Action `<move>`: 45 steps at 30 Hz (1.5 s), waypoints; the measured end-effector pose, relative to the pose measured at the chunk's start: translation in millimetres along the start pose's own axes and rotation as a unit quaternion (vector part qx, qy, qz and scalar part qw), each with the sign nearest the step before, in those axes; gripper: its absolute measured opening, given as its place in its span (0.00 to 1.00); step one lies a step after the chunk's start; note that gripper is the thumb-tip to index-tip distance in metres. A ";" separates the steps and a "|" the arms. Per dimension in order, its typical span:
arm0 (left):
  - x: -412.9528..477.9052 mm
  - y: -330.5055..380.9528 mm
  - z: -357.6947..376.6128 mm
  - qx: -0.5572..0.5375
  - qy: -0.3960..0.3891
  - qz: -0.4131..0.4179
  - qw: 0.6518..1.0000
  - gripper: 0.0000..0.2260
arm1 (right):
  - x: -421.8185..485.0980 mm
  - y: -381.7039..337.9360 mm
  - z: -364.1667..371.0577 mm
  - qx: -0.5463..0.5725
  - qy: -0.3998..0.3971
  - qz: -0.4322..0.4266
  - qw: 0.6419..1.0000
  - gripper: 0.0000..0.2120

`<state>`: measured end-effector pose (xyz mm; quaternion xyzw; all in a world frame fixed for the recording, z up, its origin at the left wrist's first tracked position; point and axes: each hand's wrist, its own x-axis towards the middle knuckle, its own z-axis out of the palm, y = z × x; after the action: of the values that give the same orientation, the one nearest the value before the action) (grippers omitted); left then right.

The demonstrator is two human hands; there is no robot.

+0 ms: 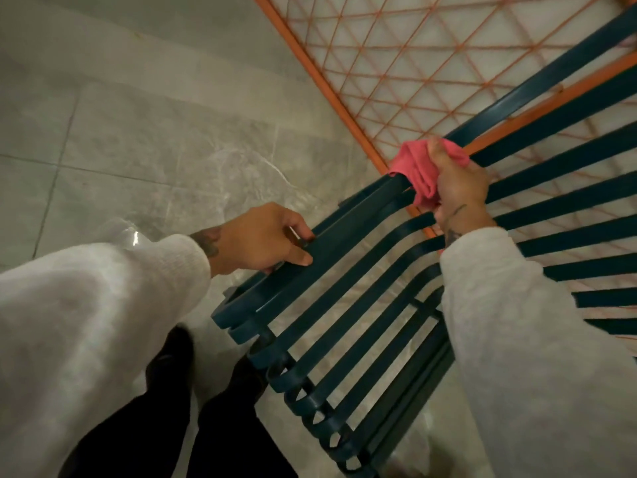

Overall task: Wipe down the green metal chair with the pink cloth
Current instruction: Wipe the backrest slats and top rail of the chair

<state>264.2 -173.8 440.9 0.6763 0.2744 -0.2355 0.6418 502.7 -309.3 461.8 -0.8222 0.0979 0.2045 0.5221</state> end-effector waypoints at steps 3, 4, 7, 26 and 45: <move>2.8 5.7 -1.6 0.016 -0.011 -0.011 1.000 0.10 | 16.4 -18.5 -8.3 -0.012 0.023 -0.018 1.000 0.34; 3.8 7.1 -1.6 0.025 -0.011 -0.013 1.000 0.10 | 22.1 -22.6 -10.9 -0.017 0.028 -0.022 0.999 0.40; 5.7 9.4 -2.2 0.025 -0.018 -0.030 0.999 0.10 | 26.9 -27.7 -14.5 -0.045 0.058 -0.037 0.997 0.42; 6.6 13.5 -0.5 0.178 0.029 0.010 0.984 0.17 | -60.1 -5.1 -48.5 0.305 -0.096 -0.002 0.948 0.16; -166.4 234.2 -9.4 -0.109 0.019 0.274 0.955 0.14 | -263.1 -145.2 -106.0 0.242 -0.162 -0.136 0.947 0.17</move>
<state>298.7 -181.9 726.1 0.6556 0.1146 -0.0061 0.7463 345.8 -355.1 735.4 -0.6326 -0.0542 0.2323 0.7369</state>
